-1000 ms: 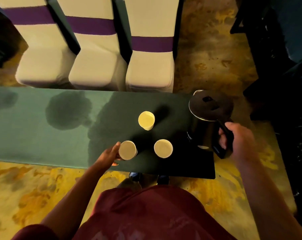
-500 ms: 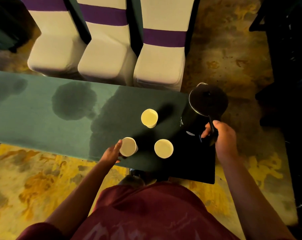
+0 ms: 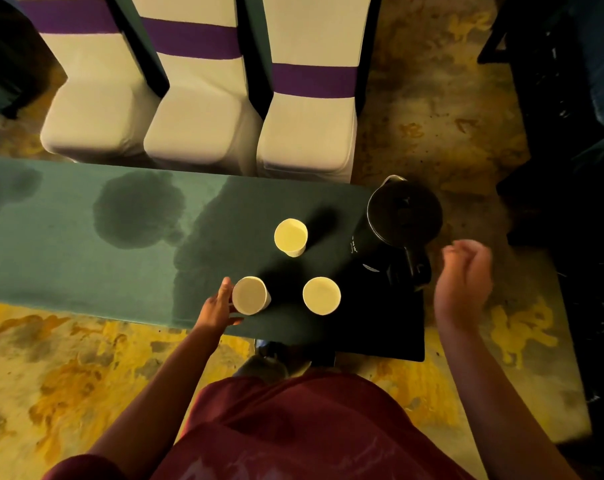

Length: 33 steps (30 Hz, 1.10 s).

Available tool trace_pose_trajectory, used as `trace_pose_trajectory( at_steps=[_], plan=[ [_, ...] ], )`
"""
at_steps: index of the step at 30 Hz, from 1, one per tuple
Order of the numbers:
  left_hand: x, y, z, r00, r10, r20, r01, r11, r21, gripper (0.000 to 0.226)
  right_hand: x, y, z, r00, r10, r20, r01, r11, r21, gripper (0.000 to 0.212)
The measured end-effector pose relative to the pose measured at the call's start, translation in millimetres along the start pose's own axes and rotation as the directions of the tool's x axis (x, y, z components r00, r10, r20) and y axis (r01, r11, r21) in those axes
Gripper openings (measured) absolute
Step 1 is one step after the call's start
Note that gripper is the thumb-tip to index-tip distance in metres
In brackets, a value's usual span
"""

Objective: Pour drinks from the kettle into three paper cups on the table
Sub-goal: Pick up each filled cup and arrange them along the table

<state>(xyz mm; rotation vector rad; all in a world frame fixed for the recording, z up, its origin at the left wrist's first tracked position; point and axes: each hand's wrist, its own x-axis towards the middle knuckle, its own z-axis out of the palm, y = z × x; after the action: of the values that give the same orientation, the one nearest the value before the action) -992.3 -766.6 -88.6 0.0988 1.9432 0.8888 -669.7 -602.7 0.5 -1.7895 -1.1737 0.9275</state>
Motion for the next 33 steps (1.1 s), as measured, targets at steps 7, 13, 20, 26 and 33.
trace_pose_trajectory(
  at_steps=[7, 13, 20, 26, 33],
  plan=[
    [12, -9, -23, 0.987, -0.135, 0.082, 0.156, 0.906, -0.392, 0.049, -42, -39, 5, 0.92, -0.392, -0.013, 0.379, 0.881, 0.282, 0.024],
    [16, -19, -41, 0.979, -0.14, 0.148, 0.182, 0.924, -0.336, 0.04, -112, -50, 71, 0.884, -0.293, 0.364, 0.164, 0.924, 0.345, 0.037],
    [23, -19, -61, 0.947, -0.145, 0.287, 0.222, 0.941, -0.256, 0.041, -169, -14, 164, 0.821, -0.133, 0.555, 0.042, 0.984, 0.174, 0.057],
    [35, -16, -76, 0.921, -0.163, 0.353, 0.24, 0.953, -0.187, 0.039, -186, 26, 207, 0.869, 0.003, 0.495, -0.039, 0.997, 0.062, 0.05],
    [46, -11, -74, 0.91, -0.128, 0.394, 0.214, 0.96, -0.181, 0.039, -193, 50, 229, 0.891, 0.064, 0.45, -0.063, 0.998, -0.018, 0.046]
  ],
)
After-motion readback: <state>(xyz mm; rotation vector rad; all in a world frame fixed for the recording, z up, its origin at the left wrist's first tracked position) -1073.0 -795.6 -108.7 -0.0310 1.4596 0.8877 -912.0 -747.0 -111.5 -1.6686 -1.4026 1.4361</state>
